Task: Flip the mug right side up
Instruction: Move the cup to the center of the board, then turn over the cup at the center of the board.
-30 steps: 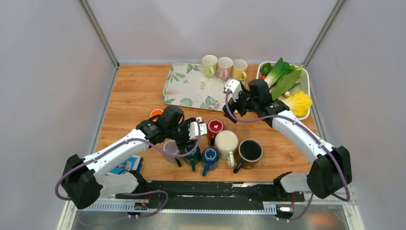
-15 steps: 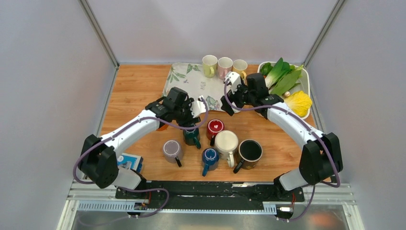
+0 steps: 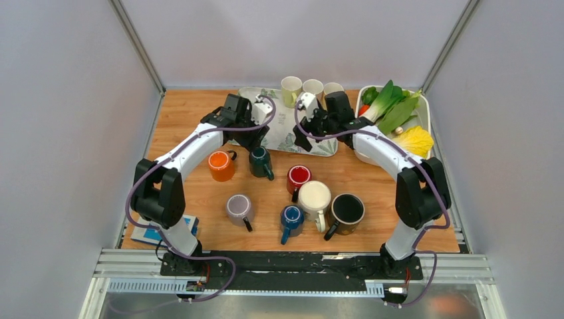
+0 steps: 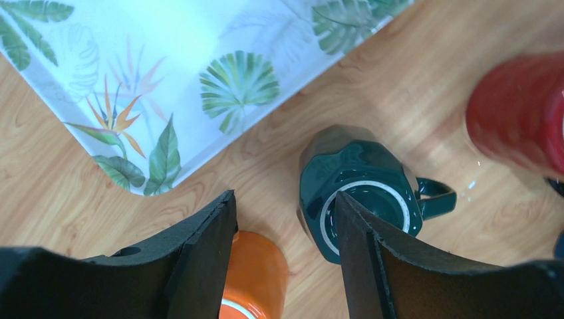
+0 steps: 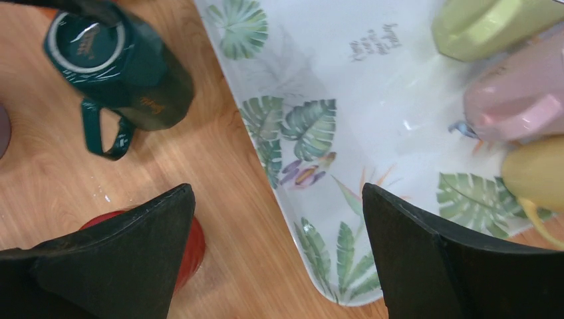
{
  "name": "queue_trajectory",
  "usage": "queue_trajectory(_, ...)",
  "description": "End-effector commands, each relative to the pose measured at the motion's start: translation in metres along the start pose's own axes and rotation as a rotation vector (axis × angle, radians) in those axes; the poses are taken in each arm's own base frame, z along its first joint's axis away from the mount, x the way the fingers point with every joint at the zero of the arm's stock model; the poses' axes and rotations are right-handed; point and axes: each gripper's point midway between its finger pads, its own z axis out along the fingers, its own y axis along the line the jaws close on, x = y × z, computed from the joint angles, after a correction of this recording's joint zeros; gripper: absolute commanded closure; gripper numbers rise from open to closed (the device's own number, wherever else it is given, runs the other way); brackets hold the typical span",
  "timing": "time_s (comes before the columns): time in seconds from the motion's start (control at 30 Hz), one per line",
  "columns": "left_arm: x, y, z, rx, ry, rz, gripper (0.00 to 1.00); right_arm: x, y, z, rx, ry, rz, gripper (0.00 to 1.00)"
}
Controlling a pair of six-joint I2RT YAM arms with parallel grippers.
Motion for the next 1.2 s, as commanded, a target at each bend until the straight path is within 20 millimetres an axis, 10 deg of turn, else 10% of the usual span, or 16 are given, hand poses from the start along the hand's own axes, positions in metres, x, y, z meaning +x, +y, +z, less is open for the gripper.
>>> queue_trajectory(0.0, 0.015, 0.013, 0.011, -0.041, 0.067, -0.148, 0.36, -0.02, 0.038, 0.021, -0.14, -0.044, -0.119, 0.0)
queue_trajectory(0.43, -0.025, 0.014, -0.025, 0.038, -0.045, -0.358, 0.34, 0.002, 0.118, 0.078, -0.245, 0.067, -0.188, 0.01)
queue_trajectory(0.73, -0.026, 0.036, -0.078, -0.098, -0.15, -0.401, 0.3, 0.018, 0.1, 0.111, -0.06, 0.111, -0.068, 0.12)
queue_trajectory(1.17, -0.018, 0.047, -0.091, -0.142, -0.171, -0.399, 0.3, 0.041, 0.108, 0.125, -0.151, 0.129, -0.107, 0.44)
